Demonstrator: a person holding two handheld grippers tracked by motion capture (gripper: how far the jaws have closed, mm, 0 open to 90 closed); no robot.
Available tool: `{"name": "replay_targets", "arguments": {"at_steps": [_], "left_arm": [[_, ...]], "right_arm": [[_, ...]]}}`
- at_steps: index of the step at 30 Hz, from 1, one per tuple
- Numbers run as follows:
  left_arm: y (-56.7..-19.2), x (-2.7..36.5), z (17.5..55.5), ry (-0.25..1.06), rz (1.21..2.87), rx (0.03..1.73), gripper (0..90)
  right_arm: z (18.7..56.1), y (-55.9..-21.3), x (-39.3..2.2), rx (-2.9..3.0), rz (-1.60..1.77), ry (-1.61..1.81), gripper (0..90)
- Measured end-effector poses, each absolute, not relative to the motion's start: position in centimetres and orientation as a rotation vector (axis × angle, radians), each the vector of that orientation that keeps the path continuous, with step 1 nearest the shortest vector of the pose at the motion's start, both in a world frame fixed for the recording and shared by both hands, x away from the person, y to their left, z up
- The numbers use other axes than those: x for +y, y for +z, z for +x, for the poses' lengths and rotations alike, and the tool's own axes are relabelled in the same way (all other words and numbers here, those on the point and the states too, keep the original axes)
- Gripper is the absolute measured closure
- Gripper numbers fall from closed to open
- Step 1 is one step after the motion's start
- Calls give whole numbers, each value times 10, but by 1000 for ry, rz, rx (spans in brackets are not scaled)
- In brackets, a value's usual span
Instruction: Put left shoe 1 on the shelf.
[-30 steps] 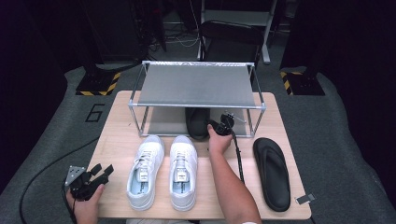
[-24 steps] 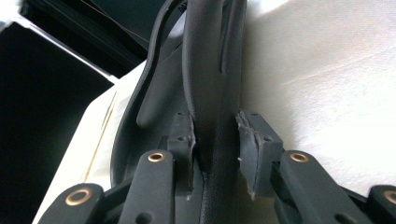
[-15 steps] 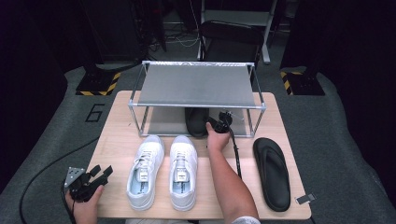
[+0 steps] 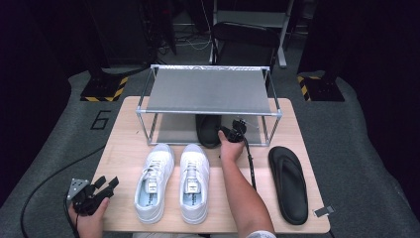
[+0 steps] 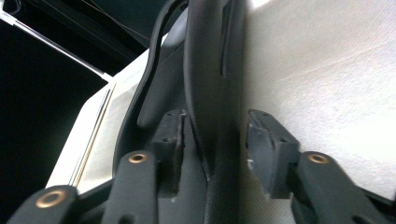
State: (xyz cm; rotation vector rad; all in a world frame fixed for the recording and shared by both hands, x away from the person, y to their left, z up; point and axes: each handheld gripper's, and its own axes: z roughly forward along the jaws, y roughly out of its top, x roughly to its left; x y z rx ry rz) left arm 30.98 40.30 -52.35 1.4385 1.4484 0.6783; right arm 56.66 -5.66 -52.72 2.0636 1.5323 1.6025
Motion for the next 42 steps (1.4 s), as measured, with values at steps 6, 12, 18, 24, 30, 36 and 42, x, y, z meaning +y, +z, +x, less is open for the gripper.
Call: {"name": "replay_targets", "arguments": {"at_steps": [6, 12, 18, 24, 30, 36, 42], "left_arm": [[-522, 401, 310, 668, 1460, 1441, 419], [-521, 398, 313, 663, 1470, 1430, 419], [-520, 392, 316, 657, 1477, 1427, 419], [-520, 390, 317, 661, 1491, 1422, 419], [-520, 387, 318, 668, 1501, 1411, 424], [-520, 389, 318, 661, 1501, 1420, 424], [-520, 388, 316, 668, 1496, 1419, 424]], "right_arm": [[554, -522, -60, 1566, 2053, 1505, 596], [521, -505, -66, 1600, 1920, 1576, 612], [490, -495, -73, 1631, 1895, 1613, 630], [456, -487, -90, 1657, 1851, 1609, 628], [427, -489, -104, 1692, 1789, 1587, 634], [391, -490, -114, 1736, 1751, 1573, 640], [361, -490, -123, 1765, 1739, 1572, 640]]}}
